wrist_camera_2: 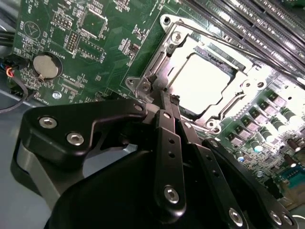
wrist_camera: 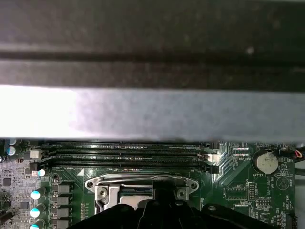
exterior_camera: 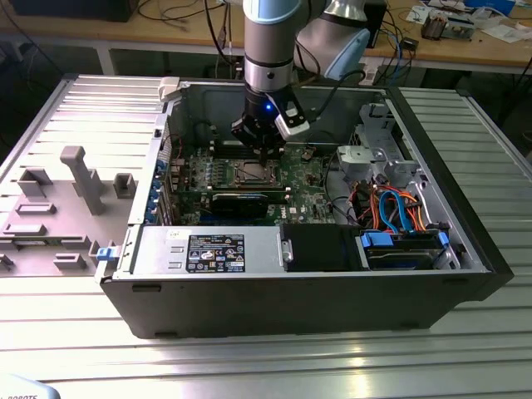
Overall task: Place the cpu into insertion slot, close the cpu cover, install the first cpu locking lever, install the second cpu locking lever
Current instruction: 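Install the second cpu locking lever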
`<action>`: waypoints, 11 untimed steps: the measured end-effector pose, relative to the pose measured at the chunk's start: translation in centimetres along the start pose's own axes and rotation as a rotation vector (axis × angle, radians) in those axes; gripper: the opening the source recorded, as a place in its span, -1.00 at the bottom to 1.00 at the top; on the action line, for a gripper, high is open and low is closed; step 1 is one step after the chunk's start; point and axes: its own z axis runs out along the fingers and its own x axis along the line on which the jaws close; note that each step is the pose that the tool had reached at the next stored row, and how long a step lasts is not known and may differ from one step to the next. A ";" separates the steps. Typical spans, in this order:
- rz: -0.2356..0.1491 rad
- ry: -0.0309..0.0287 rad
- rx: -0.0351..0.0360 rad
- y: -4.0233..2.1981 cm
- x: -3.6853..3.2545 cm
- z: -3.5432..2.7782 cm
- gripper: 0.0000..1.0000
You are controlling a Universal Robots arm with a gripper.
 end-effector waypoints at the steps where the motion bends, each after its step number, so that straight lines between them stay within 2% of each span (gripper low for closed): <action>1: 0.000 -0.0001 0.0002 0.01 -0.01 -0.29 -0.79; 4: 0.000 0.0000 0.0004 0.03 -0.03 -0.97 -0.79; 8: 0.000 0.0001 0.0052 0.06 -0.06 -1.97 -0.79; 11: 0.000 0.0002 0.0056 0.01 -0.05 -1.99 -0.79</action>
